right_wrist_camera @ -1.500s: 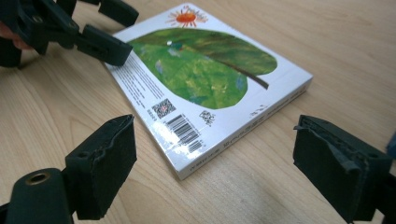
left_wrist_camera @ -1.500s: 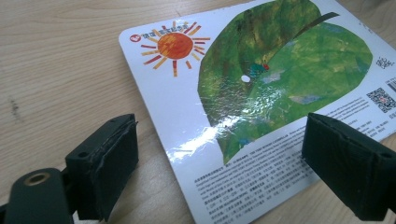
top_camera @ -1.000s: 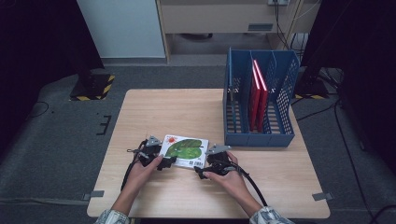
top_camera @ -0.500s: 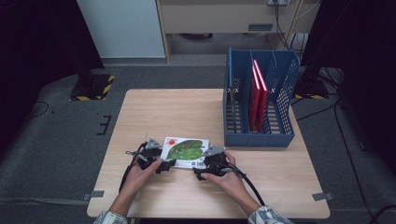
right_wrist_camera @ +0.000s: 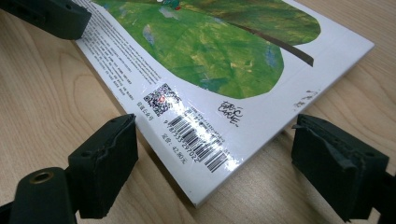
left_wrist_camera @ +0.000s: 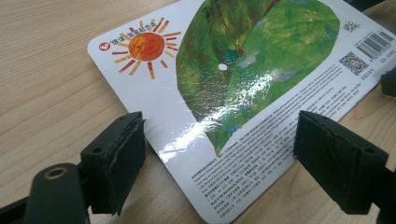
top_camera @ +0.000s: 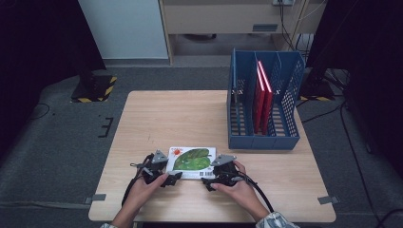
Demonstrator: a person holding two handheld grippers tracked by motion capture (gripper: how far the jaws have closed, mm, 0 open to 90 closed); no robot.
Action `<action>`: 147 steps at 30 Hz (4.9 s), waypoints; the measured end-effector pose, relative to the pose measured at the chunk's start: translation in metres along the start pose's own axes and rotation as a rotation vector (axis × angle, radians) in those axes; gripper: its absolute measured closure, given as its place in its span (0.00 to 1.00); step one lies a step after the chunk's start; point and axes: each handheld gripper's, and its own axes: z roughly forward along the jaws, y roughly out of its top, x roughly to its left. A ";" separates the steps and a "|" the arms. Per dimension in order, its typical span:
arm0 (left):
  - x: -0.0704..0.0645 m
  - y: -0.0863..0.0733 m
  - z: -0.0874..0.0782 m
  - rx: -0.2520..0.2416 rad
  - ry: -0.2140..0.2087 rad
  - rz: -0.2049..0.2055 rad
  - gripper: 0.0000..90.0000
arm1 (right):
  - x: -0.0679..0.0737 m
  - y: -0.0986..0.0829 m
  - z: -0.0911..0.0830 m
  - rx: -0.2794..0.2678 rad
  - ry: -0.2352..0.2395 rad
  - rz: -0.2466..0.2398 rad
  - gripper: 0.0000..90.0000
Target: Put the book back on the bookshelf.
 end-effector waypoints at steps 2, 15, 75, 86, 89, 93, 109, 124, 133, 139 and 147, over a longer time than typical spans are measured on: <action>0.000 0.000 0.001 0.011 -0.010 0.003 0.13 | 0.001 -0.001 0.001 0.004 -0.006 -0.018 0.14; 0.029 0.017 -0.001 -0.040 -0.023 -0.026 0.06 | 0.005 -0.004 0.004 -0.015 -0.023 -0.038 0.08; 0.055 0.037 0.031 -0.007 -0.065 -0.025 0.26 | 0.012 0.001 0.011 0.004 -0.050 -0.011 0.00; 0.054 0.039 0.027 0.001 -0.050 -0.060 0.29 | 0.013 0.002 0.012 0.002 -0.063 0.003 0.00; 0.054 0.040 0.026 0.002 -0.048 -0.058 0.29 | 0.014 0.002 0.012 0.006 -0.066 0.006 0.00; 0.054 0.041 0.024 -0.007 -0.049 -0.067 0.30 | 0.015 0.003 0.012 0.004 -0.074 0.011 0.00; 0.054 0.039 0.022 0.021 -0.050 -0.065 0.30 | 0.015 0.003 0.012 0.005 -0.076 0.014 0.00; 0.055 0.033 0.019 0.036 -0.065 -0.103 0.33 | 0.019 0.001 0.011 0.002 -0.070 0.013 0.00; 0.054 0.037 0.015 0.014 -0.068 -0.112 0.37 | 0.019 0.002 0.011 0.009 -0.070 0.011 0.00; 0.059 0.036 0.021 0.020 -0.072 -0.106 0.33 | 0.019 0.002 0.011 0.009 -0.066 0.011 0.00; 0.061 0.038 0.026 0.024 -0.079 -0.095 0.31 | 0.019 0.002 0.011 0.006 -0.065 0.010 0.00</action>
